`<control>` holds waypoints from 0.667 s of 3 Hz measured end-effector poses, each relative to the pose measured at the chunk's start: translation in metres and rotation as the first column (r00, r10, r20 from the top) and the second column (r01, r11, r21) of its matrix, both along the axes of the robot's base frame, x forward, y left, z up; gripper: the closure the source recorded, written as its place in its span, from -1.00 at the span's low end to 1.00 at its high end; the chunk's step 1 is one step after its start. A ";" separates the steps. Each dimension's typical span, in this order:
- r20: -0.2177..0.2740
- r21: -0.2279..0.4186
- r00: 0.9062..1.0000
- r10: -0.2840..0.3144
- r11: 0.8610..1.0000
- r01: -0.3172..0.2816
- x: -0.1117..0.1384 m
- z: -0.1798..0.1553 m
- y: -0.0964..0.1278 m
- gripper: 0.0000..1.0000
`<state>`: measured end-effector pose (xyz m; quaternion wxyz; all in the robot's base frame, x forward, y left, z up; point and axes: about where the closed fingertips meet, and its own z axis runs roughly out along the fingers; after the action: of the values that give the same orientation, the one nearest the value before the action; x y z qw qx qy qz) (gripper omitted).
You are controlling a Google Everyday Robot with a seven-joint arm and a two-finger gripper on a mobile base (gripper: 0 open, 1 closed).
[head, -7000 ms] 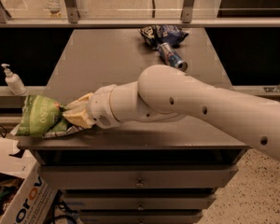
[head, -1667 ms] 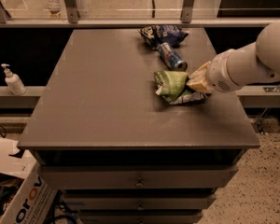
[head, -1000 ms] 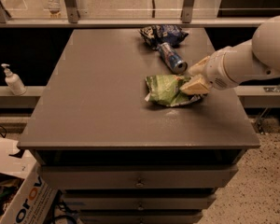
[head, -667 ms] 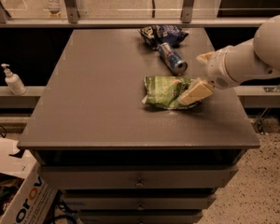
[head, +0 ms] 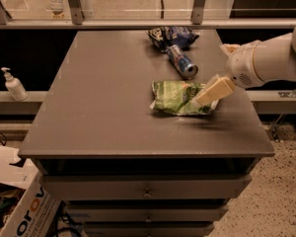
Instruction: Move green jalapeno chip bag near redbull can
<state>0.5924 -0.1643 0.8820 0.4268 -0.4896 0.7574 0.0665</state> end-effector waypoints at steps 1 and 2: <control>-0.009 0.156 1.000 -0.007 0.988 0.008 -0.009 0.016 0.000 -1.00; -0.033 0.292 0.999 0.022 0.956 -0.011 -0.033 0.023 0.003 -1.00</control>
Offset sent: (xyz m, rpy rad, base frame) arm -0.0651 -0.0003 0.0316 0.4653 0.0699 0.0415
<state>0.5590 -0.1612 0.9046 0.4800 -0.4263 0.7428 0.1901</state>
